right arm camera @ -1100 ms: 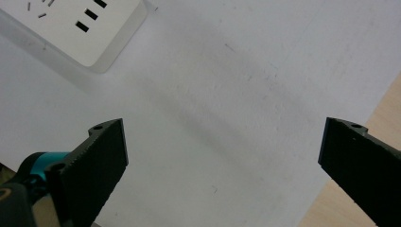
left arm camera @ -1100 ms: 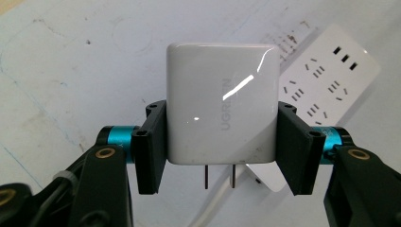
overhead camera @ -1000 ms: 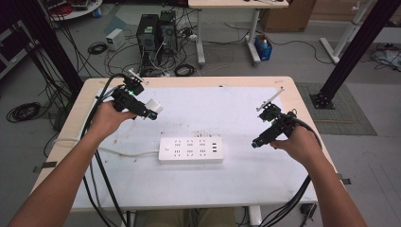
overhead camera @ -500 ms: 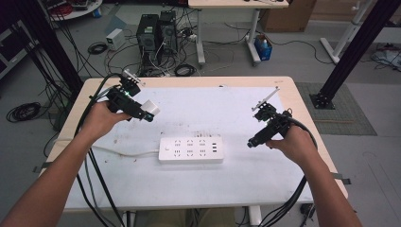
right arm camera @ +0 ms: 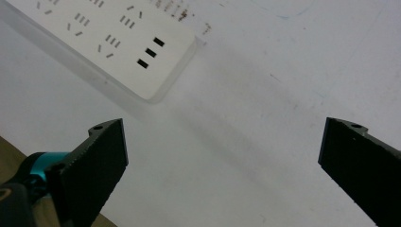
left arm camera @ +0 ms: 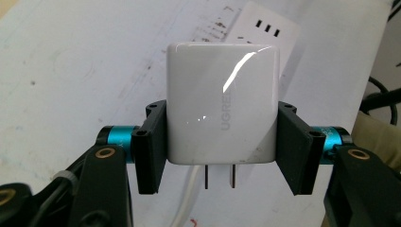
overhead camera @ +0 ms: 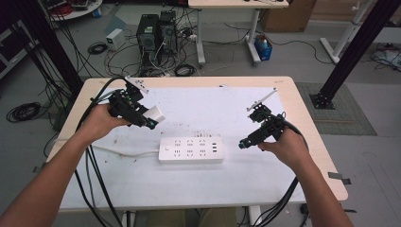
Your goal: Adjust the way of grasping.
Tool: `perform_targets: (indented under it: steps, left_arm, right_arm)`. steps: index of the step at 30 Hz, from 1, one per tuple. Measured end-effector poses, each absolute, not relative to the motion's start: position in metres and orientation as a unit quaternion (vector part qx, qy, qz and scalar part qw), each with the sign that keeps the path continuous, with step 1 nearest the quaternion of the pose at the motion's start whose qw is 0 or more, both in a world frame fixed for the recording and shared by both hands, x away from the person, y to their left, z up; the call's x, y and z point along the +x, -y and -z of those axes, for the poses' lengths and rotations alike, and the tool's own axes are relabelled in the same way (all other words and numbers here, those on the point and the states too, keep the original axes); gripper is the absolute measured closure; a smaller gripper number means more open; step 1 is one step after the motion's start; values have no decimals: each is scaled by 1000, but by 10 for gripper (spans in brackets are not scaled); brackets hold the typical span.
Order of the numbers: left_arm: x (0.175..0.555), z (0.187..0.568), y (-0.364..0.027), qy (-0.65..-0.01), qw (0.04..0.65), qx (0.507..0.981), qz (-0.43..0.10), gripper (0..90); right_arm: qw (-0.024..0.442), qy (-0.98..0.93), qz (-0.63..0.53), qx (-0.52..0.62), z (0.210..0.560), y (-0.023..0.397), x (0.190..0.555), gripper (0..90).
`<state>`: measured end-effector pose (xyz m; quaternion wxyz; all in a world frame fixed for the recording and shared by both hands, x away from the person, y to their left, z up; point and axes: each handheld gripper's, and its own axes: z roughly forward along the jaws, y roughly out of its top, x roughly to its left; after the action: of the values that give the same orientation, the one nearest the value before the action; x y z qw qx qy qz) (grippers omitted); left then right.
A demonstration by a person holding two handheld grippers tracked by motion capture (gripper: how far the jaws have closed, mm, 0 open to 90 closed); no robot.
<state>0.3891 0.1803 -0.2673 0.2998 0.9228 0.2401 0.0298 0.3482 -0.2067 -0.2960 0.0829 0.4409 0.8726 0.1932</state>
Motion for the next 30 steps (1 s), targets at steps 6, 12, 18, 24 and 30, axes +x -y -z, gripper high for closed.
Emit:
perform_targets:
  steps: [6, 12, 18, 24, 30]
  left_arm:
    - [382, 267, -170, -189, 311, 931, -24, 423]
    - [376, 271, -161, -152, 314, 937, -25, 423]
    - [373, 273, -154, -131, 317, 939, -23, 423]
    - [369, 273, -142, -99, 318, 943, -21, 423]
    - [366, 273, -129, -67, 321, 944, -19, 423]
  right_arm:
    - [56, -854, -227, 464, 295, 207, 349, 14]
    - [20, -836, -265, 480, 296, 208, 348, 14]
    - [-8, -824, -284, 490, 298, 204, 348, 14]
    - [-28, -814, -305, 494, 297, 197, 348, 14]
    - [-65, -794, -333, 505, 296, 195, 347, 14]
